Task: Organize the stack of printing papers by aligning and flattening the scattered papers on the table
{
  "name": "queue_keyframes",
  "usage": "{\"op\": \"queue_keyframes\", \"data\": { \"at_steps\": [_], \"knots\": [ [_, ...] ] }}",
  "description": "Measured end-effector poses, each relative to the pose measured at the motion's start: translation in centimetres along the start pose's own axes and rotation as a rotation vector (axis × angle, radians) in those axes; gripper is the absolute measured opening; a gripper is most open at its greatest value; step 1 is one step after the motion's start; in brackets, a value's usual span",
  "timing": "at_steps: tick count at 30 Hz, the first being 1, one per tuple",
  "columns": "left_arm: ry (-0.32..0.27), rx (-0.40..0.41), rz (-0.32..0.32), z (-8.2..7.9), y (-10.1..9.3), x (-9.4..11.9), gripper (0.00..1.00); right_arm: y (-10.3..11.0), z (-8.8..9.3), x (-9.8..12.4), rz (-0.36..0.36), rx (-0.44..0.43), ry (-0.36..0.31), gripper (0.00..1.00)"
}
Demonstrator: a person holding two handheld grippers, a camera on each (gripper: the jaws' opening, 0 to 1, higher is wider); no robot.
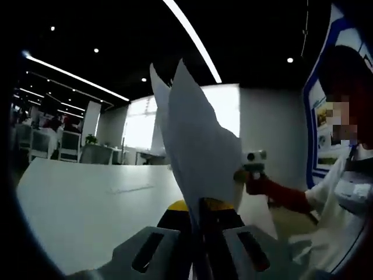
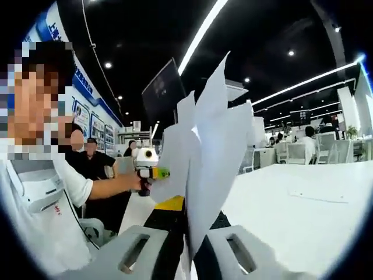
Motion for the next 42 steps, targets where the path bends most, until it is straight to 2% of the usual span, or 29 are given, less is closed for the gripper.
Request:
{"op": "queue_keyframes", "data": {
  "at_steps": [6, 15, 19, 21, 23, 25, 27, 29, 31, 36, 38, 40, 41, 42],
  "knots": [
    [0.034, -0.028, -0.003, 1.0, -0.3, -0.3, 0.06, -0.1, -0.4, 0.1, 0.006, 0.015, 0.009, 0.00],
    [0.035, -0.052, 0.010, 0.8, -0.4, -0.3, 0.07, -0.1, -0.6, 0.4, 0.006, 0.026, 0.012, 0.00],
    [0.055, -0.140, -0.013, 1.5, -0.1, -0.4, 0.16, -0.2, -0.4, 0.4, 0.007, 0.057, 0.007, 0.00],
    [0.070, -0.124, 0.010, 1.8, -0.4, -0.3, 0.16, 0.0, -0.2, 0.2, -0.015, 0.039, 0.000, 0.03],
    [0.074, -0.113, 0.031, 1.8, -0.6, -0.3, 0.17, -0.1, 0.0, 0.1, -0.002, 0.064, 0.008, 0.11],
    [0.071, -0.131, 0.033, 1.8, -0.8, -0.4, 0.15, 0.1, 0.2, -0.1, -0.013, 0.072, 0.025, 0.08],
    [0.069, -0.114, 0.031, 1.7, -0.8, -0.4, 0.11, 0.3, 0.2, -0.2, -0.033, 0.064, 0.021, 0.00],
    [0.066, -0.082, 0.055, 1.6, -1.0, -0.3, 0.06, 0.7, 0.1, -0.3, -0.051, 0.065, 0.015, 0.00],
    [0.043, -0.119, 0.034, 1.4, -0.7, -0.4, 0.06, 0.7, -0.1, -0.4, -0.042, 0.097, 0.010, 0.00],
    [0.032, -0.119, 0.045, 1.1, -1.2, -0.4, 0.06, 0.5, -0.6, -0.4, -0.026, 0.084, 0.005, 0.00],
    [0.017, -0.143, 0.038, 0.8, -1.3, -0.5, 0.09, 0.4, -1.1, -0.5, -0.018, 0.093, 0.004, 0.00],
    [0.017, -0.153, 0.034, 0.6, -1.1, -0.4, 0.21, 0.2, -1.9, -0.5, -0.010, 0.147, -0.031, 0.02],
    [0.018, -0.152, 0.034, 0.6, -1.1, -0.3, 0.29, 0.3, -1.8, -0.3, -0.013, 0.143, -0.031, 0.08],
    [0.024, -0.147, 0.037, 0.7, -1.1, -0.3, 0.29, 0.2, -1.6, -0.3, -0.013, 0.141, -0.029, 0.09]
  ]
}}
Point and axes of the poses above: the point that each gripper's makers call its tool centre point, and the gripper's own axes: x roughly backward along the fingers, y roughly to its left, z roughly out of its underside, the point moved 5 cm from there along x, roughly backward along the fingers, and after that the axes turned 11 degrees about -z, right-handed, at the moved point
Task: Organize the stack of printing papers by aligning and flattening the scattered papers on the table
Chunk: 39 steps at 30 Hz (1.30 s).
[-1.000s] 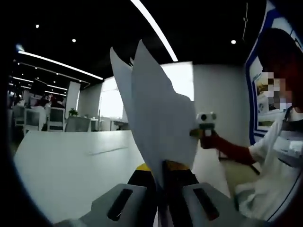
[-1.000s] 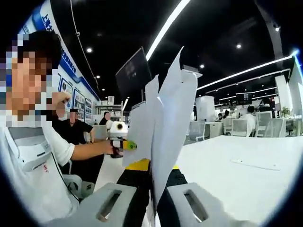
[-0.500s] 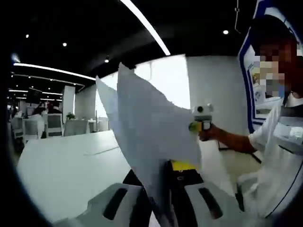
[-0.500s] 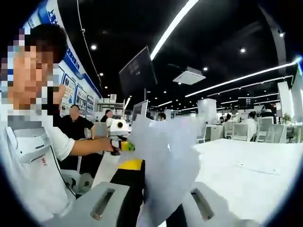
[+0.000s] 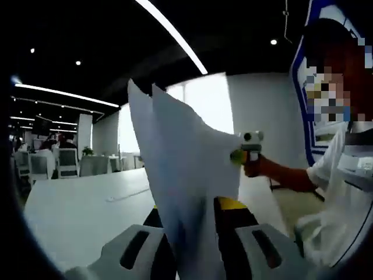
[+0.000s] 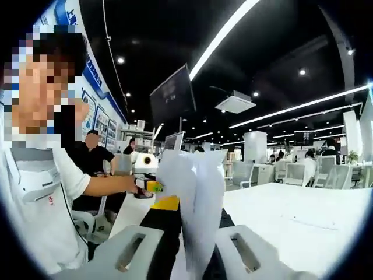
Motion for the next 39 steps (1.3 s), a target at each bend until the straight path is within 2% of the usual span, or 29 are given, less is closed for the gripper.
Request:
{"op": "queue_keyframes", "data": {
  "at_steps": [6, 7, 8, 10, 12, 16, 17, 19, 24, 25, 27, 28, 29, 31, 36, 37, 38, 39],
  "knots": [
    [0.009, -0.018, -0.002, 0.7, 0.0, 0.0, 0.26, -0.2, 1.9, 0.4, 0.007, -0.046, 0.016, 0.10],
    [0.007, -0.012, -0.014, 0.7, 0.2, -0.1, 0.23, -0.2, 2.1, 0.4, 0.010, -0.049, 0.017, 0.10],
    [0.004, -0.002, -0.011, 0.6, 0.2, -0.2, 0.12, -0.3, 2.2, 0.4, 0.014, -0.053, 0.018, 0.03],
    [0.002, 0.014, -0.015, 0.5, 0.2, -0.6, 0.06, -0.2, 2.1, 0.2, 0.001, -0.059, 0.015, 0.00],
    [-0.012, -0.018, -0.025, 0.4, 0.2, -0.9, 0.06, -0.7, 1.7, 0.1, 0.029, -0.065, 0.022, 0.00],
    [-0.038, -0.001, -0.035, -0.2, 0.4, -1.2, 0.08, -1.4, 1.0, 0.4, 0.052, -0.080, 0.003, 0.00],
    [-0.040, -0.007, -0.037, -0.2, 0.4, -1.2, 0.13, -1.4, 1.1, 0.5, 0.058, -0.069, -0.002, 0.07],
    [-0.016, 0.001, -0.051, 0.4, 0.6, -1.2, 0.24, -1.8, 1.7, 0.8, 0.091, -0.064, 0.015, 0.17],
    [0.012, -0.009, -0.066, 1.6, 0.8, -1.1, 0.24, -1.9, 3.4, 1.6, 0.096, -0.102, 0.036, 0.18],
    [0.009, -0.004, -0.072, 1.6, 0.9, -1.2, 0.24, -2.1, 3.6, 1.8, 0.099, -0.107, 0.039, 0.17],
    [0.008, 0.007, -0.082, 1.7, 0.8, -1.6, 0.18, -1.6, 3.6, 1.6, 0.065, -0.123, 0.023, 0.01],
    [0.003, 0.007, -0.083, 1.7, 0.7, -1.8, 0.10, -1.4, 3.5, 1.5, 0.059, -0.129, 0.025, 0.00],
    [0.000, 0.006, -0.083, 1.6, 0.6, -1.9, 0.07, -1.5, 3.4, 1.4, 0.065, -0.124, 0.022, 0.00],
    [-0.018, -0.018, -0.111, 1.1, 0.7, -2.8, 0.06, -1.7, 2.8, 0.9, 0.101, -0.084, 0.042, 0.00],
    [-0.057, -0.009, -0.128, -0.6, 1.0, -3.8, 0.09, -2.0, 0.8, 1.1, 0.130, -0.074, 0.002, 0.00],
    [-0.059, -0.006, -0.128, -0.6, 1.1, -3.8, 0.17, -2.1, 0.6, 1.2, 0.128, -0.044, -0.006, 0.01],
    [-0.023, 0.037, -0.123, 0.2, 1.2, -3.8, 0.21, -2.1, 1.0, 1.6, 0.140, -0.051, -0.011, 0.10],
    [-0.001, 0.046, -0.114, 0.7, 1.1, -3.8, 0.23, -2.2, 1.7, 1.8, 0.144, -0.065, 0.006, 0.15]
  ]
}}
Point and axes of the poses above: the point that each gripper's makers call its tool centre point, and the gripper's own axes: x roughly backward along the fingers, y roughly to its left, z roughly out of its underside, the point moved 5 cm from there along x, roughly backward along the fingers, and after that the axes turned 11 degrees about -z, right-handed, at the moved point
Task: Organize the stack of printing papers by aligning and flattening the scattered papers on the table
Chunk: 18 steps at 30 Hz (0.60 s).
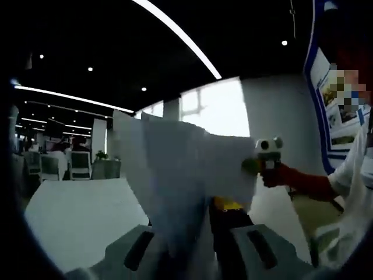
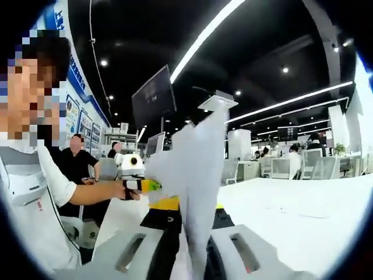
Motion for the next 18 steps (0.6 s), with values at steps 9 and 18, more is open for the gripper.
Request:
{"op": "queue_keyframes", "data": {
  "at_steps": [9, 18],
  "knots": [
    [-0.019, -0.052, -0.023, 1.2, -0.6, -1.1, 0.27, -0.8, 2.7, 1.9, 0.106, -0.011, 0.003, 0.29],
    [-0.053, -0.054, -0.004, 1.4, -2.2, -3.4, 0.26, -1.3, 2.9, 1.8, 0.236, 0.029, -0.017, 0.58]
  ]
}}
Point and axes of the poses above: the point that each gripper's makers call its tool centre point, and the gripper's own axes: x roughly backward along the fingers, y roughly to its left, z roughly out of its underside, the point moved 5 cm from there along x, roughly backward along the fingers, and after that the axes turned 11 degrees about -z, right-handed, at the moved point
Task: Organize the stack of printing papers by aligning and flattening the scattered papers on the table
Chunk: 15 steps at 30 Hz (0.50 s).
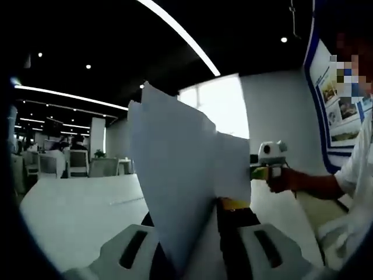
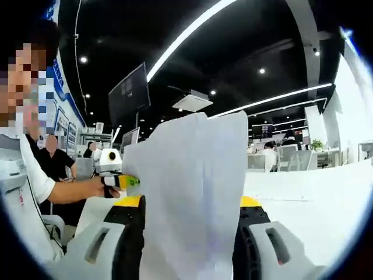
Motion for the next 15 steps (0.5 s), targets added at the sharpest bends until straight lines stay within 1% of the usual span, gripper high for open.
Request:
{"op": "queue_keyframes", "data": {
  "at_steps": [1, 2, 4, 5, 6, 7, 8, 10, 11, 12, 14, 15],
  "knots": [
    [-0.002, -0.007, 0.003, 0.01, -0.24, -0.25, 0.26, -0.29, -0.19, -0.01, 0.026, 0.003, -0.015, 0.62],
    [-0.004, -0.018, 0.000, -0.01, -0.35, -0.43, 0.26, -0.37, -0.30, 0.03, 0.028, -0.003, -0.024, 0.64],
    [-0.006, -0.010, 0.002, -0.15, -0.27, -0.39, 0.26, -0.56, -0.53, 0.10, 0.039, -0.030, -0.042, 0.65],
    [-0.007, 0.001, 0.001, -0.20, -0.27, -0.42, 0.26, -0.56, -0.54, 0.07, 0.040, -0.032, -0.041, 0.66],
    [-0.009, 0.009, 0.000, -0.25, -0.24, -0.50, 0.26, -0.32, -0.52, -0.27, 0.042, -0.024, -0.039, 0.67],
    [-0.008, 0.008, 0.002, -0.22, -0.33, -0.59, 0.25, -0.16, -0.42, -0.55, 0.037, 0.022, -0.013, 0.69],
    [-0.007, 0.005, 0.004, -0.20, -0.37, -0.60, 0.25, -0.10, -0.43, -0.55, 0.035, 0.029, -0.005, 0.69],
    [0.000, 0.011, 0.003, -0.14, -0.26, -0.49, 0.24, -0.31, -0.89, -0.22, 0.034, -0.008, -0.043, 0.65],
    [0.001, 0.022, 0.006, -0.12, -0.24, -0.50, 0.23, -0.43, -0.87, -0.19, 0.035, -0.013, -0.041, 0.65],
    [0.000, 0.025, 0.008, -0.08, -0.28, -0.54, 0.20, -0.47, -0.83, -0.27, 0.036, -0.014, -0.039, 0.65],
    [-0.002, 0.016, 0.018, -0.01, -0.44, -0.61, 0.09, -0.38, -0.66, -0.45, 0.031, 0.004, -0.021, 0.66],
    [-0.002, 0.013, 0.022, 0.00, -0.50, -0.59, 0.06, -0.24, -0.62, -0.49, 0.021, 0.007, -0.019, 0.66]
  ]
}}
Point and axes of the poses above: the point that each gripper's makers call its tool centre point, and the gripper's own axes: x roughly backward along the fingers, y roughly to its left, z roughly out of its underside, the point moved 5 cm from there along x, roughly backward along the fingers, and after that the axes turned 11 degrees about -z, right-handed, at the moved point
